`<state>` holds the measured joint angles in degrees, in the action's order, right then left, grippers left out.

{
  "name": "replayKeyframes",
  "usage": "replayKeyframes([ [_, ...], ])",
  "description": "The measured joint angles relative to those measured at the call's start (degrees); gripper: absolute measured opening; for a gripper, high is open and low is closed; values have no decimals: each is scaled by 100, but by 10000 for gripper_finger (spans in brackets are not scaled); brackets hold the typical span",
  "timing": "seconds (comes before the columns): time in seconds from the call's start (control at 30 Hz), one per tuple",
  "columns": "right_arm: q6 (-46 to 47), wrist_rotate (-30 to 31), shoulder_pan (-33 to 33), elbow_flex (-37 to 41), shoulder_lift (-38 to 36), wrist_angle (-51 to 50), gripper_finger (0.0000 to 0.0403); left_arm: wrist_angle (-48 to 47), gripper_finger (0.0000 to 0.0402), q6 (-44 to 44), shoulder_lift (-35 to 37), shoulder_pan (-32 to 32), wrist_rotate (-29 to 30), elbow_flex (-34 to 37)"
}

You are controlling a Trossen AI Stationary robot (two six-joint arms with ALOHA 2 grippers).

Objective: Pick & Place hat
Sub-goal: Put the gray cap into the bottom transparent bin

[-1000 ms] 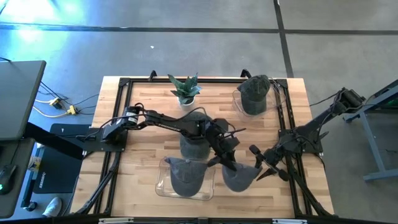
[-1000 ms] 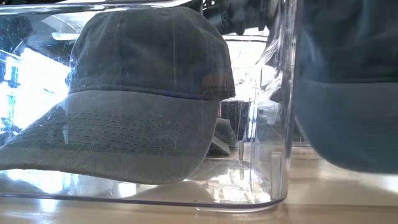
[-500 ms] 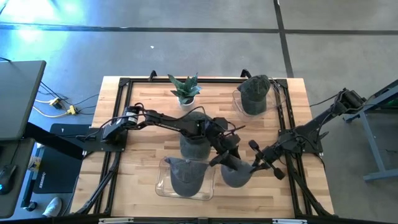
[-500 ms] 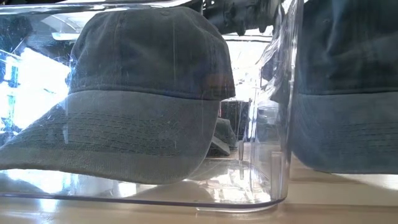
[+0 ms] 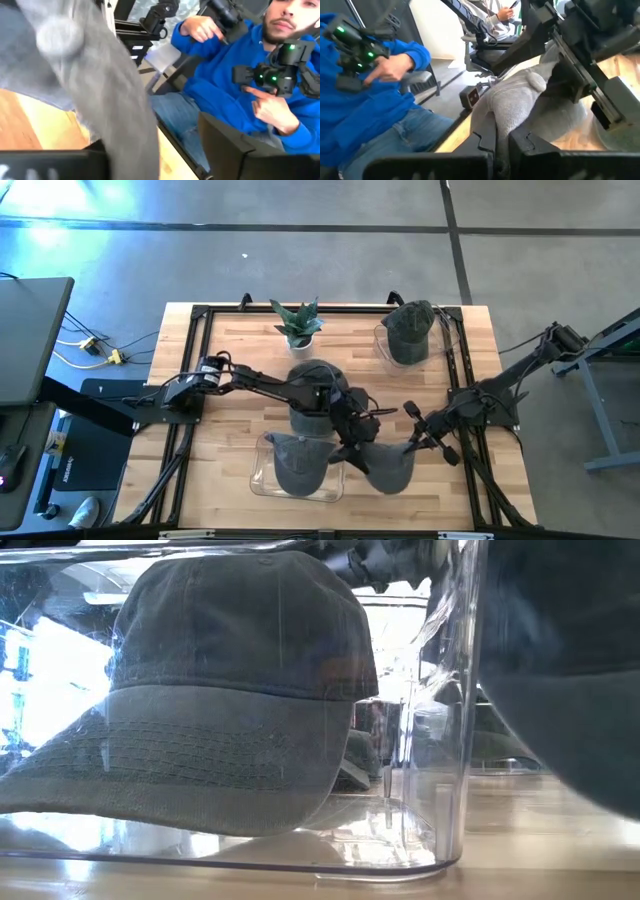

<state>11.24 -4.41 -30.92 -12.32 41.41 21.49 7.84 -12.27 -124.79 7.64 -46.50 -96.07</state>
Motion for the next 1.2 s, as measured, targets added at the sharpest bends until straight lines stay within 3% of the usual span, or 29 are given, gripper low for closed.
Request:
replayKeyframes([
  [0.3, 9, -46, -562, 0, -456, -216, 5, -77, 72, -20, 0, -13, 10, 0],
  [0.57, -112, -52, -865, 0, -351, -404, 12, 9, 4, -26, 0, -72, 202, 0],
  [0.67, -34, -44, -850, 0, -221, -408, 41, 9, 10, -50, 0, -149, 313, 0],
  [1.0, 46, -319, -651, 0, 571, -408, 206, 151, 12, -70, 0, -391, 293, 2],
  [1.2, 43, -812, -647, 0, 958, -462, 223, 315, 12, -11, 0, -391, -383, 2],
])
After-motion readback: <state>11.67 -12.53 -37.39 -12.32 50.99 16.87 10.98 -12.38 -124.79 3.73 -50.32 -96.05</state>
